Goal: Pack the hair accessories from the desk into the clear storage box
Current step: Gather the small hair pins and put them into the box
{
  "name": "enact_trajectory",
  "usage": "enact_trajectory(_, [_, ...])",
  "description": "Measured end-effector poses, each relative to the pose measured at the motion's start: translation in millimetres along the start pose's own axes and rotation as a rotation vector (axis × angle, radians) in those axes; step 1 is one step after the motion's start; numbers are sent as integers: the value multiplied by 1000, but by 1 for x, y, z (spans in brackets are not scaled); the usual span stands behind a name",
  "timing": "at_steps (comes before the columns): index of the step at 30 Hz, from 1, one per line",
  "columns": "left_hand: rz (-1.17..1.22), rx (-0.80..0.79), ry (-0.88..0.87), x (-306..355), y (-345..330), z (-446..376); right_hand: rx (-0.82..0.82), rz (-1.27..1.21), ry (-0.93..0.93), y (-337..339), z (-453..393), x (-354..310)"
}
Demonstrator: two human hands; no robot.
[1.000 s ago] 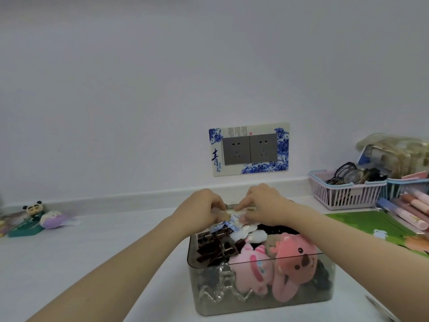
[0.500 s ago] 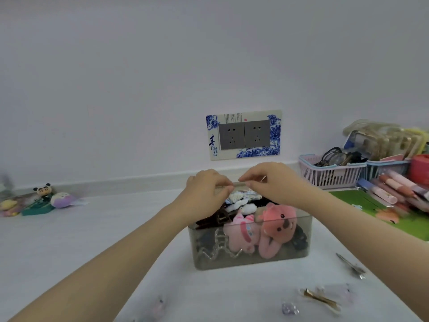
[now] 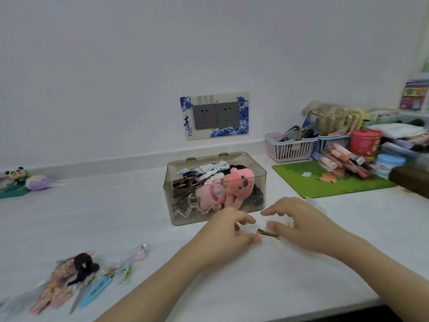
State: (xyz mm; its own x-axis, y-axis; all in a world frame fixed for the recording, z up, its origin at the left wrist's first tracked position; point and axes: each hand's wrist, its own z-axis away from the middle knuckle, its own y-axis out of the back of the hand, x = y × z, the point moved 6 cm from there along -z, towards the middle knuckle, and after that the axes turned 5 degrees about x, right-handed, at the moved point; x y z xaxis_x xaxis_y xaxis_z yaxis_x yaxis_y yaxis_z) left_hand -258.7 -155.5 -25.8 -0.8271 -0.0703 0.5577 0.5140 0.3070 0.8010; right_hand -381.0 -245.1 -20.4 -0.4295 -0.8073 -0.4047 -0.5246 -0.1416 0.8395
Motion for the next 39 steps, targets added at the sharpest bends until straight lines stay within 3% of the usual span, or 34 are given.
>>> enact_trajectory(3, [3,-19,5,-5,-11,-1,-10,-50,-8,-14,8,9])
enact_trajectory(17, [179,180,34,-17,-7,-5,64,-99,-8,-24,4,4])
enact_trajectory(26, [400,195,83,-15,-7,-3,71,-170,-147,-24,4,7])
enact_trajectory(30, [538,220,107,-8,-3,-1,129,-543,-323,-16,7,17])
enact_trajectory(36, [583,264,20,25,6,-23,-79,-1414,-691,-20,9,22])
enact_trajectory(39, [575,250,-4,42,-2,-37,-75,-1656,-753,-20,8,28])
